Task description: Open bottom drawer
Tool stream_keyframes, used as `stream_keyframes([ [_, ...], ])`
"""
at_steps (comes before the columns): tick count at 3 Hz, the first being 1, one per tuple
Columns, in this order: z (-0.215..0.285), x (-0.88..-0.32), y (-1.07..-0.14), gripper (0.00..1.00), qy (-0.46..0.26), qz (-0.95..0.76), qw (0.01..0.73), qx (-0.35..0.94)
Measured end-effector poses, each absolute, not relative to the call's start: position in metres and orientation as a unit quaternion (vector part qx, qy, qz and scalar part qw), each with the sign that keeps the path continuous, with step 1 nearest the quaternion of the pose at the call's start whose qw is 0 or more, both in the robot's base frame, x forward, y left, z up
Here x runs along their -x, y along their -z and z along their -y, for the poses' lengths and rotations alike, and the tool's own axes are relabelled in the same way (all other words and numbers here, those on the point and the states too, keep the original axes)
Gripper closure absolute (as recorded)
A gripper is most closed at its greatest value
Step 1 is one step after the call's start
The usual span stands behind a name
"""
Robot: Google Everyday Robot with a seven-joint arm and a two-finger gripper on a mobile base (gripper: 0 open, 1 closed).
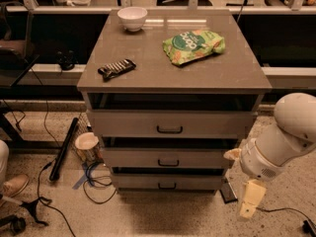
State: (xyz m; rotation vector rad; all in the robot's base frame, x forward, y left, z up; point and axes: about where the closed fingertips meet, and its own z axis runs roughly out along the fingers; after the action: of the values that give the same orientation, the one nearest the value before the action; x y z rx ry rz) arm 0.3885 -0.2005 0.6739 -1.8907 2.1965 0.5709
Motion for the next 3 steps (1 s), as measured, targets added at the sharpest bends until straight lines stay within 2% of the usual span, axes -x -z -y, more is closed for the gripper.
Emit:
stream_keyframes([
  [1, 0.201, -0.390, -0.671, 0.00, -0.193, -0.741, 0.092, 0.637],
  [3, 0.209, -0.444, -0.566, 0.00, -0.214, -0.749, 0.057, 0.625],
])
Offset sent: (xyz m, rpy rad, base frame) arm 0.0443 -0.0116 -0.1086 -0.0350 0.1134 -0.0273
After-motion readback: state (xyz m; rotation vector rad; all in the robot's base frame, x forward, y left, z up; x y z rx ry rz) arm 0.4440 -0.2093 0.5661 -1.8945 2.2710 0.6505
